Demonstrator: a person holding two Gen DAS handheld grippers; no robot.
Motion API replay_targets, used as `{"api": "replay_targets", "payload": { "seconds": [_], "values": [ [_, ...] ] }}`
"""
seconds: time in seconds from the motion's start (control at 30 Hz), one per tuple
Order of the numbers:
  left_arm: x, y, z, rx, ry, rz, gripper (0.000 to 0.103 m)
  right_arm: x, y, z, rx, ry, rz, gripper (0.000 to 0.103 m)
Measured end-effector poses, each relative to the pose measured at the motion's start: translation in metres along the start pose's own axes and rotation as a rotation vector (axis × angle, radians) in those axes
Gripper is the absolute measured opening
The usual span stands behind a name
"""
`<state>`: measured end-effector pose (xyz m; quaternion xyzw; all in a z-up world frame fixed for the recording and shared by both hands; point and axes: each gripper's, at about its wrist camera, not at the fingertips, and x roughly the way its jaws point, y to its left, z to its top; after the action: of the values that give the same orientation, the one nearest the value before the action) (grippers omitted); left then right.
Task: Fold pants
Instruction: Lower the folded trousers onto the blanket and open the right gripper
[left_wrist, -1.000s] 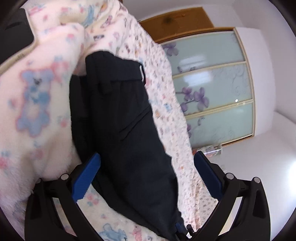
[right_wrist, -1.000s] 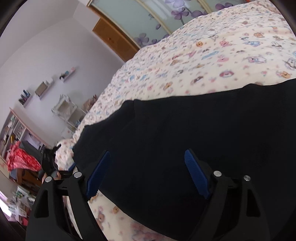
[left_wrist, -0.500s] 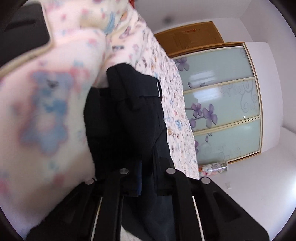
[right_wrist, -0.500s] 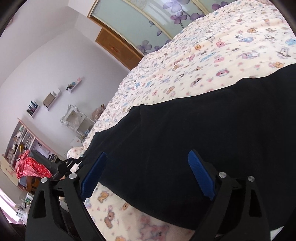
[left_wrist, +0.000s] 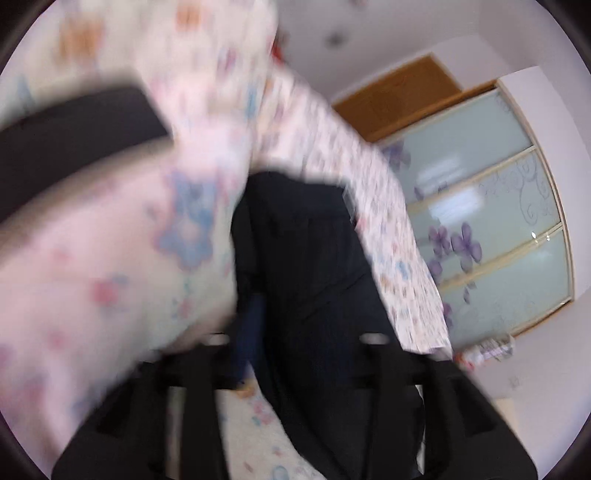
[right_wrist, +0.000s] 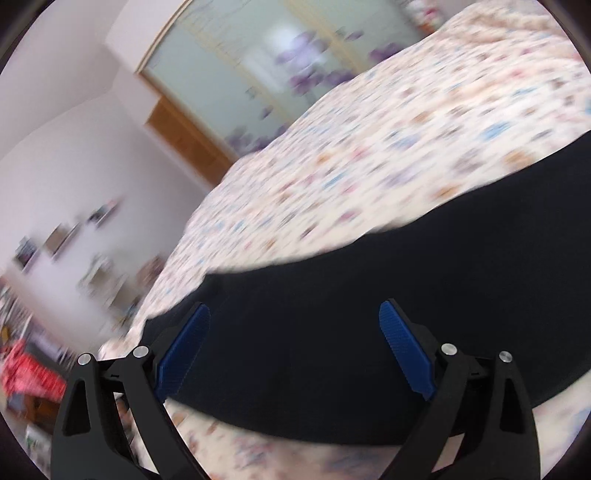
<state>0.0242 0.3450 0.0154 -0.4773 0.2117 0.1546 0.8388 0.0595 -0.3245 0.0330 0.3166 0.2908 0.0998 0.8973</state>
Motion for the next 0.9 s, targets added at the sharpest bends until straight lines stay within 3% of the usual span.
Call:
{"api": "replay_targets", "payload": {
  "seconds": [0.03,0.1,0.2,0.3,0.37,0.4,0.47,0.53,0.57,0.6,0.63,0.77,0.83,0.9],
  "values": [
    [-0.010,-0.007,-0.001,0.031,-0.050,0.020,0.082,-0.006,-0.007,0.007,0.011,-0.034,-0.031,0.095],
    [-0.034,-0.032,-0.011,0.155,-0.164,0.013,0.096,-0.020,-0.029,0.024,0.055,-0.098,-0.112,0.095],
    [-0.050,-0.068,-0.035,0.347,-0.237,-0.031,0.100,-0.043,-0.077,0.042,0.172,-0.174,-0.260,0.095],
    [-0.054,-0.088,-0.059,0.462,-0.222,-0.099,0.101,-0.067,-0.140,0.043,0.347,-0.182,-0.455,0.094],
    [-0.048,-0.103,-0.078,0.539,-0.157,-0.146,0.101,-0.077,-0.175,0.036,0.471,-0.162,-0.344,0.083],
    [-0.046,-0.108,-0.085,0.571,-0.131,-0.170,0.101,-0.090,-0.178,0.035,0.487,-0.181,-0.309,0.084],
    [-0.038,-0.115,-0.096,0.609,-0.102,-0.181,0.101,-0.113,-0.170,0.035,0.448,-0.252,-0.329,0.100],
    [-0.032,-0.117,-0.113,0.634,-0.069,-0.175,0.101,-0.134,-0.163,0.032,0.357,-0.364,-0.337,0.102],
    [-0.024,-0.118,-0.118,0.635,-0.046,-0.160,0.101,-0.128,-0.174,0.032,0.354,-0.298,-0.423,0.102],
    [-0.015,-0.116,-0.119,0.627,-0.013,-0.137,0.101,-0.116,-0.191,0.033,0.393,-0.178,-0.450,0.099],
    [-0.009,-0.112,-0.119,0.615,0.011,-0.118,0.101,-0.112,-0.197,0.032,0.414,-0.141,-0.447,0.092],
    [0.024,-0.091,-0.112,0.513,0.118,-0.045,0.101,-0.152,-0.189,0.027,0.442,-0.341,-0.345,0.092],
    [0.032,-0.082,-0.109,0.469,0.152,-0.047,0.101,-0.148,-0.196,0.030,0.475,-0.289,-0.326,0.090],
    [0.030,-0.081,-0.111,0.466,0.148,-0.050,0.101,-0.139,-0.204,0.035,0.505,-0.232,-0.353,0.081]
  ]
}}
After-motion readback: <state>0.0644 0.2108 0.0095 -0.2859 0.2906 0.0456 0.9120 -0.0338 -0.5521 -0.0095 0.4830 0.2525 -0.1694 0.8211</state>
